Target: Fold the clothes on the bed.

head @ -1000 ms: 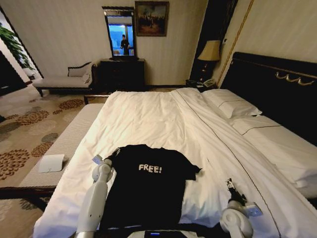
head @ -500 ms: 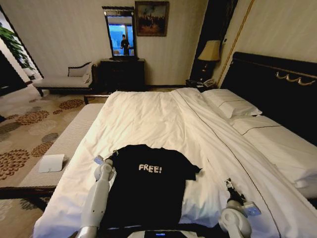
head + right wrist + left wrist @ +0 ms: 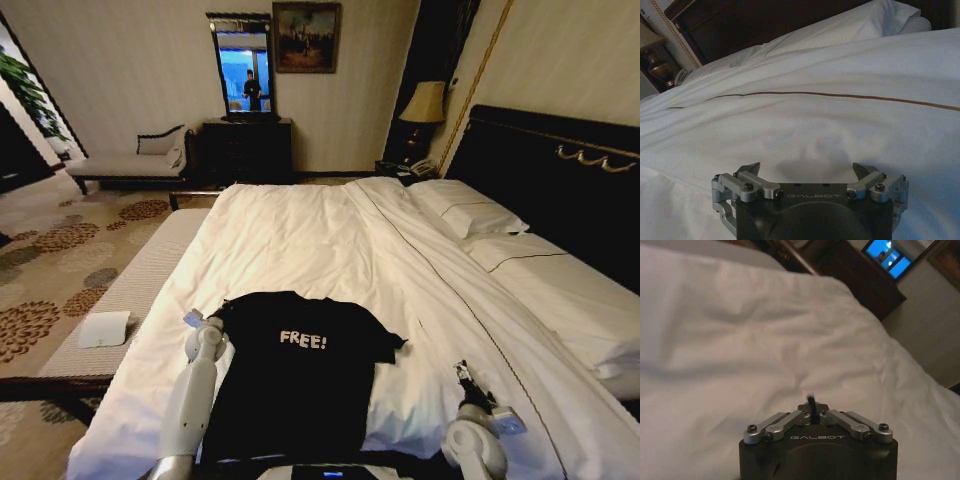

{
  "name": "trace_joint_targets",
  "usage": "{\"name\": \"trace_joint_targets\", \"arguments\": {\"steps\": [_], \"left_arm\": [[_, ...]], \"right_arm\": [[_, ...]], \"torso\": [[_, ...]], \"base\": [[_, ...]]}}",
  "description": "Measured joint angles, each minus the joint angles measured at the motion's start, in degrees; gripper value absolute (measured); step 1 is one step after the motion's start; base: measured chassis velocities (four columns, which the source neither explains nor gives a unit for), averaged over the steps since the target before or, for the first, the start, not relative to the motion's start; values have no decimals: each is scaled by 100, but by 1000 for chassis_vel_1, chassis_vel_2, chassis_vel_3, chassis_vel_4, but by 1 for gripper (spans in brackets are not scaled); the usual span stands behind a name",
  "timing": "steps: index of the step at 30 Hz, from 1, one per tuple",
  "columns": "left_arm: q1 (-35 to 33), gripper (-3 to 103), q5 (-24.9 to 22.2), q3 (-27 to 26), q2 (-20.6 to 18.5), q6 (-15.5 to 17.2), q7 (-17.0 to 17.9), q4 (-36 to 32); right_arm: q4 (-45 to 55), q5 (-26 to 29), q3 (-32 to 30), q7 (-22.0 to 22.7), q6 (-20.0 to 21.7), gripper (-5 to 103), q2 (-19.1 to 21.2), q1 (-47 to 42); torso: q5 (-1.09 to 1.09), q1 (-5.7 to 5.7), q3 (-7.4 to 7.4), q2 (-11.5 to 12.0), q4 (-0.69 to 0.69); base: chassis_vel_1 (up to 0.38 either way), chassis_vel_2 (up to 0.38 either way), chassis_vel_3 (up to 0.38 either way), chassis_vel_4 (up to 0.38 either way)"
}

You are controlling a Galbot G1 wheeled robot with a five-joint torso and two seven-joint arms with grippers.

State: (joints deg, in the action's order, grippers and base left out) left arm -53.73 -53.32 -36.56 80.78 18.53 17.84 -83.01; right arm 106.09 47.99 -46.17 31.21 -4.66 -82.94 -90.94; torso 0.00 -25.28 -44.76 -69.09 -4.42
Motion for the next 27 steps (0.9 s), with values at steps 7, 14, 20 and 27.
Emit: {"name": "trace_joint_targets", "arguments": {"steps": [7, 14, 20, 27], "left_arm": [[23, 29, 62, -76, -81, -74, 5, -86], [-185, 56, -289, -274, -278, -293, 61, -189], [-753, 78, -178, -279, -268, -110, 78, -492], [-1286, 98, -337, -256, -79, -83, 66, -794]], "right_arm": [[-9, -12, 14, -2, -5, 100, 11, 0], [-9, -12, 12, -11, -34, 100, 31, -41], [13, -9, 15, -13, -53, 100, 46, -57], [68, -5, 23, -13, -55, 100, 72, -101]], "torso": [[0, 0, 0, 0, 0], [0, 0, 0, 0, 0], [0, 0, 0, 0, 0], [0, 1, 0, 0, 1]], "base": [[0, 0, 0, 0], [0, 0, 0, 0], [0, 0, 0, 0], [0, 0, 0, 0]]}}
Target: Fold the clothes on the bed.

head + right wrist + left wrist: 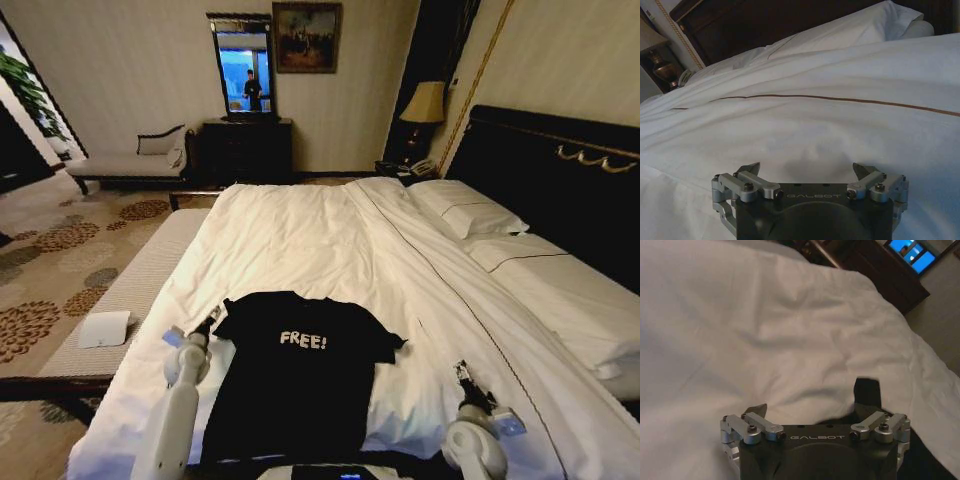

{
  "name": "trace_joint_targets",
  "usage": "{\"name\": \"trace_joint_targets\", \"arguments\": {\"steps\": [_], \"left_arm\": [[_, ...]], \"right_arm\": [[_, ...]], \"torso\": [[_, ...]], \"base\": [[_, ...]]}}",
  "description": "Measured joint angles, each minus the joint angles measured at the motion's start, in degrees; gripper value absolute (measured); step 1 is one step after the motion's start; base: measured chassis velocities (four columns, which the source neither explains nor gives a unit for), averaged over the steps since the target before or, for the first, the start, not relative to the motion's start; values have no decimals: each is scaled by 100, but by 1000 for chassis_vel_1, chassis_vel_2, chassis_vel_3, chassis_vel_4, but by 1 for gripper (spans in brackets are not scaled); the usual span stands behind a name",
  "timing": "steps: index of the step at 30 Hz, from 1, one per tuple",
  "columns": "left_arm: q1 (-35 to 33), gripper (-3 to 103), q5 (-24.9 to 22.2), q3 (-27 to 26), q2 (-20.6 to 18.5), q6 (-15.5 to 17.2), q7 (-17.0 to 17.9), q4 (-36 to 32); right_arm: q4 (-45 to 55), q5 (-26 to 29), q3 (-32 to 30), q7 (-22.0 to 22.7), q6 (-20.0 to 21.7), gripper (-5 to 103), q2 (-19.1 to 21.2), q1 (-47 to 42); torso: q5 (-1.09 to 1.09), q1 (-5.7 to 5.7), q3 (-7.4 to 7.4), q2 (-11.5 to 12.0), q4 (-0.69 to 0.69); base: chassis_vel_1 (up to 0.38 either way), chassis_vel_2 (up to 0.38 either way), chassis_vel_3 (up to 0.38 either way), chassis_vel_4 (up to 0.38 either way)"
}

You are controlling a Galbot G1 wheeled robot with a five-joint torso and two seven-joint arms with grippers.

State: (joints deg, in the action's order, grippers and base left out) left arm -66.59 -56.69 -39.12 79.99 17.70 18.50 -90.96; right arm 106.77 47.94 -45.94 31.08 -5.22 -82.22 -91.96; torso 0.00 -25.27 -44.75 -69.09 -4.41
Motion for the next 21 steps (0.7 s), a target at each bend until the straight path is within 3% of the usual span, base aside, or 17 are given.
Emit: {"name": "trace_joint_targets", "arguments": {"steps": [10, 13, 15, 21], "left_arm": [[-128, 103, -28, 37, 129, -1, 11, -177], [-94, 90, 10, 68, 197, 0, 39, -136], [-91, 90, 19, 76, 214, -1, 51, -132], [-100, 63, 37, 95, 236, -7, 67, -144]], "right_arm": [[17, 25, -11, 25, -17, 100, 49, -29], [20, 39, -11, 41, -17, 100, 63, -9], [16, 43, -11, 45, -17, 100, 67, -1], [-44, 44, -10, 53, -15, 100, 53, 25]], "torso": [[0, 0, -1, 0, -1], [0, 0, 0, 0, -1], [0, 0, -1, 0, -1], [0, -1, -1, 0, -1]], "base": [[0, 0, 0, 0], [0, 0, 0, 0], [0, 0, 0, 0], [0, 0, 0, 0]]}}
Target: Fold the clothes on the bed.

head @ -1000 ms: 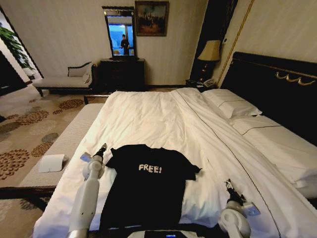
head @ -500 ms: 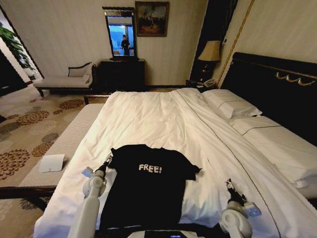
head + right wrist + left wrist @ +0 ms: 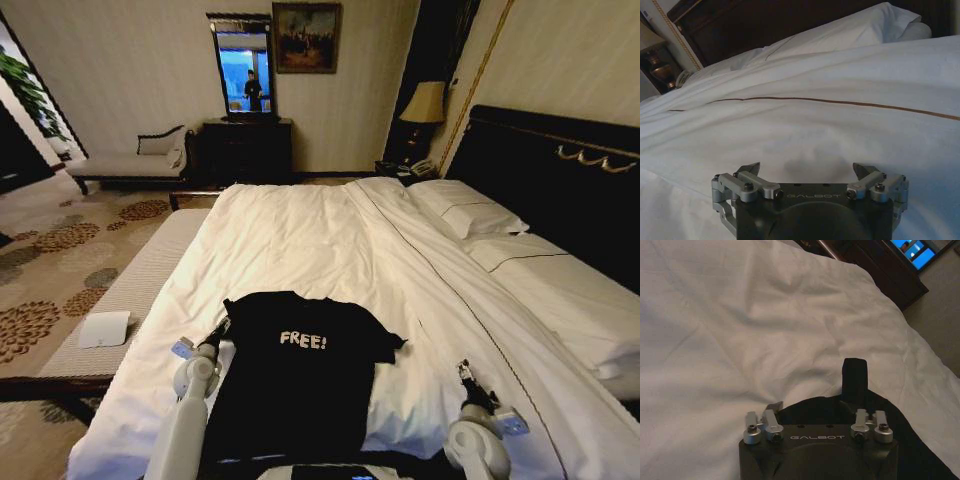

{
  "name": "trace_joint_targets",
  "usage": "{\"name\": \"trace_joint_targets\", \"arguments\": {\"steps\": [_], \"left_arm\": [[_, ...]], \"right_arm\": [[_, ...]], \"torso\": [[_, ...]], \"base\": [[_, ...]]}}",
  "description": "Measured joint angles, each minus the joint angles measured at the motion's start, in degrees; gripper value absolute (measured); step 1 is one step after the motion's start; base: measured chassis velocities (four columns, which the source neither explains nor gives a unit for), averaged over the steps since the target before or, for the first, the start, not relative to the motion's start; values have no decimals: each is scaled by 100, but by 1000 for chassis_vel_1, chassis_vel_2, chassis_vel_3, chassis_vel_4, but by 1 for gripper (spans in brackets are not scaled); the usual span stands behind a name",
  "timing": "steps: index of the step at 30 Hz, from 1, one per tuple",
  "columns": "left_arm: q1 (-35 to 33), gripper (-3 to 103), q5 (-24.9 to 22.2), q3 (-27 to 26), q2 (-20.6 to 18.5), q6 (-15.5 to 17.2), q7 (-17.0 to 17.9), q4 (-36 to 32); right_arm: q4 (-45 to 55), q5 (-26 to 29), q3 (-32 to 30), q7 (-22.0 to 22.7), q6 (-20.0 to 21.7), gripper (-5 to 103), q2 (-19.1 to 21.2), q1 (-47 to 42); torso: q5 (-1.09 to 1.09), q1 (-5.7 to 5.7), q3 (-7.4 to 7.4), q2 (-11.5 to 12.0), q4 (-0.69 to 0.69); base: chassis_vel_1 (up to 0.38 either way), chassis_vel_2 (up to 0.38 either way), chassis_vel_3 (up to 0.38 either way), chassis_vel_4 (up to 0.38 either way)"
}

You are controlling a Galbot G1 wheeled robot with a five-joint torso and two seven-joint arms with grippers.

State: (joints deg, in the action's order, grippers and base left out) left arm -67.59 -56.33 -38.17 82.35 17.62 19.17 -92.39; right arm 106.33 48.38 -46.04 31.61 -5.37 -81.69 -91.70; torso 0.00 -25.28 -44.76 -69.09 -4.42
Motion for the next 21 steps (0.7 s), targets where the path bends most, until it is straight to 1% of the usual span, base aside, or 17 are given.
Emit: {"name": "trace_joint_targets", "arguments": {"steps": [1, 3, 4, 6, 7, 9, 10, 11, 12, 15, 16, 17, 18, 21], "left_arm": [[-2, 63, 2, 0, -2, -2, 1, -2], [-5, 52, 22, -2, -7, -14, 4, -4], [-5, 52, 22, -2, -7, -14, 4, -4], [-10, 41, 73, -7, -9, -44, 5, -1], [-10, 41, 73, -7, -9, -44, 5, -1], [-30, 30, 87, -12, -3, -56, 4, -4], [-39, 30, 90, -13, 0, -58, 3, -10], [-55, 25, 93, -13, 5, -60, 3, -28], [-55, 25, 93, -13, 5, -60, 3, -28], [-105, 9, 94, -21, 16, -62, -2, -71], [-105, 9, 94, -21, 16, -62, -2, -71], [-120, 4, 94, -30, 17, -63, -5, -76], [-137, 2, 94, -43, 18, -65, -9, -81], [-213, 2, 89, -75, 17, -69, -25, -134]], "right_arm": [[-13, -1, 1, 0, 0, 100, -5, 5], [-39, -4, 3, 3, 0, 100, -12, 16], [-39, -4, 3, 3, 0, 100, -12, 16], [-55, -9, 5, 7, 0, 100, -14, 25], [-55, -9, 5, 7, 0, 100, -14, 25], [-58, -10, 8, 14, 0, 100, -15, 28], [-58, -11, 9, 16, 0, 100, -15, 28], [-57, -11, 9, 21, 0, 100, -15, 28], [-57, -11, 9, 21, 0, 100, -15, 28], [-30, -18, 10, 33, 0, 100, -16, 7], [-30, -18, 10, 33, 0, 100, -16, 7], [-23, -22, 10, 34, 0, 100, -18, -7], [-14, -25, 10, 34, 0, 100, -18, -19], [4, -32, 6, 46, -3, 100, -12, -51]], "torso": [[1, 0, 0, 0, 0], [0, 0, 0, 0, 0], [0, 0, 0, 0, 0], [0, 0, 0, 0, 0], [0, 0, 0, 0, 0], [1, 0, 0, 0, 0], [1, 0, 0, 0, 0], [1, 0, 0, 0, 0], [1, 0, 0, 0, 0], [1, 0, 0, 0, 0], [1, 0, 0, 0, 0], [0, 0, 0, 0, 0], [0, 0, 0, 0, 0], [1, 0, 0, 0, 0]], "base": [[0, 0, 0, 0], [0, 0, 0, 0], [0, 0, 0, 0], [0, 0, 0, 0], [0, 0, 0, 0], [0, 0, 0, 0], [0, 0, 0, 0], [0, 0, 0, 0], [0, 0, 0, 0], [0, 0, 0, 0], [0, 0, 0, 0], [0, 0, 0, 0], [0, 0, 0, 0], [0, 0, 0, 0]]}}
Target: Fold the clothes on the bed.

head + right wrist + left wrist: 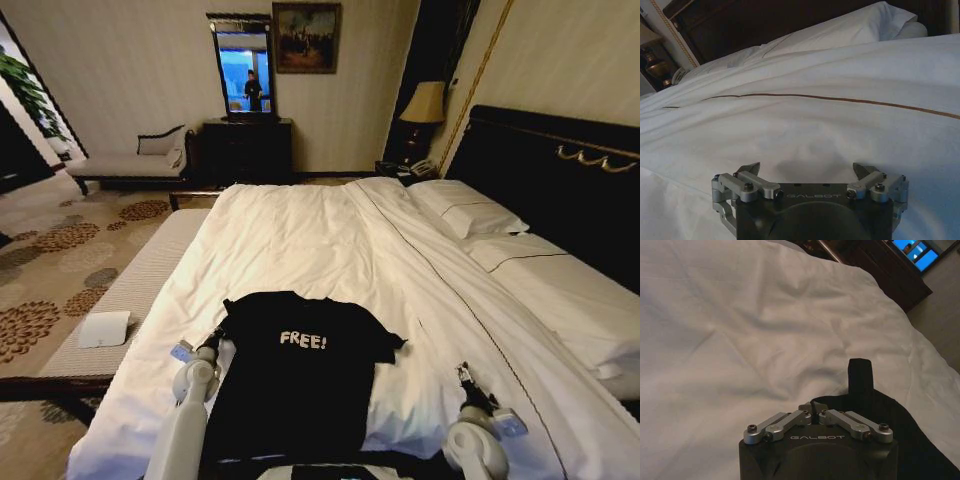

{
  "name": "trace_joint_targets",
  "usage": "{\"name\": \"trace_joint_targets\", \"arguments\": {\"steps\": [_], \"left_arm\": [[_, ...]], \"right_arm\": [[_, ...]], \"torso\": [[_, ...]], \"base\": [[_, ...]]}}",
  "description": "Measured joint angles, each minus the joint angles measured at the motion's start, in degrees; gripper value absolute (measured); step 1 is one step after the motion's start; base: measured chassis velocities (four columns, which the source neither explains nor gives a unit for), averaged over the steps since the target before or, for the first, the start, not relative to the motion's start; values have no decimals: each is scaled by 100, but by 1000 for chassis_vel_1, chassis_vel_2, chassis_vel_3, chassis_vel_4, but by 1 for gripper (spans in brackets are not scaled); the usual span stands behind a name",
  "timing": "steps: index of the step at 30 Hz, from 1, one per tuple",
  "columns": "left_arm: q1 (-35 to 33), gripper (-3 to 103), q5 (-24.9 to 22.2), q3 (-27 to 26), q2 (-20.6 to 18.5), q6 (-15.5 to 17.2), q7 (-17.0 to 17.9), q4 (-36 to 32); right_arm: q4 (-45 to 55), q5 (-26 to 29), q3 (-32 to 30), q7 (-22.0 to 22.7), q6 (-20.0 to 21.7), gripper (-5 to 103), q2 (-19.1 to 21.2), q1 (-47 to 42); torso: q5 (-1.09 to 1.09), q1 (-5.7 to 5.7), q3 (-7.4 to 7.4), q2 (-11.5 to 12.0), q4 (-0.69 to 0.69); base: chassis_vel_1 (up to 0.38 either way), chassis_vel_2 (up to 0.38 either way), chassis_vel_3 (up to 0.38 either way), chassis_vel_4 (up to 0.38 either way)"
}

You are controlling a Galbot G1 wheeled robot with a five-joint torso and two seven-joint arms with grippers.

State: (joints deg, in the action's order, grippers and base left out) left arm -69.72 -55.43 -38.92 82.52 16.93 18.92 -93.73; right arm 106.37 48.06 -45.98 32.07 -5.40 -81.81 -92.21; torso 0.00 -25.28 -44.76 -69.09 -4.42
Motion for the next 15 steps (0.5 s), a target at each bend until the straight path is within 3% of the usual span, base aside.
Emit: {"name": "trace_joint_targets", "arguments": {"steps": [6, 15], "left_arm": [[-198, 2, -14, -41, -4, -5, -24, -231], [-981, 2, 15, -104, 49, -94, -23, -1092]], "right_arm": [[29, 0, -9, 24, -6, 100, 8, -39], [75, -9, -8, 34, -23, 100, 4, -87]], "torso": [[0, 0, 0, 0, -1], [0, 0, 1, 0, 0]], "base": [[0, 0, 0, 0], [0, 0, 0, 0]]}}
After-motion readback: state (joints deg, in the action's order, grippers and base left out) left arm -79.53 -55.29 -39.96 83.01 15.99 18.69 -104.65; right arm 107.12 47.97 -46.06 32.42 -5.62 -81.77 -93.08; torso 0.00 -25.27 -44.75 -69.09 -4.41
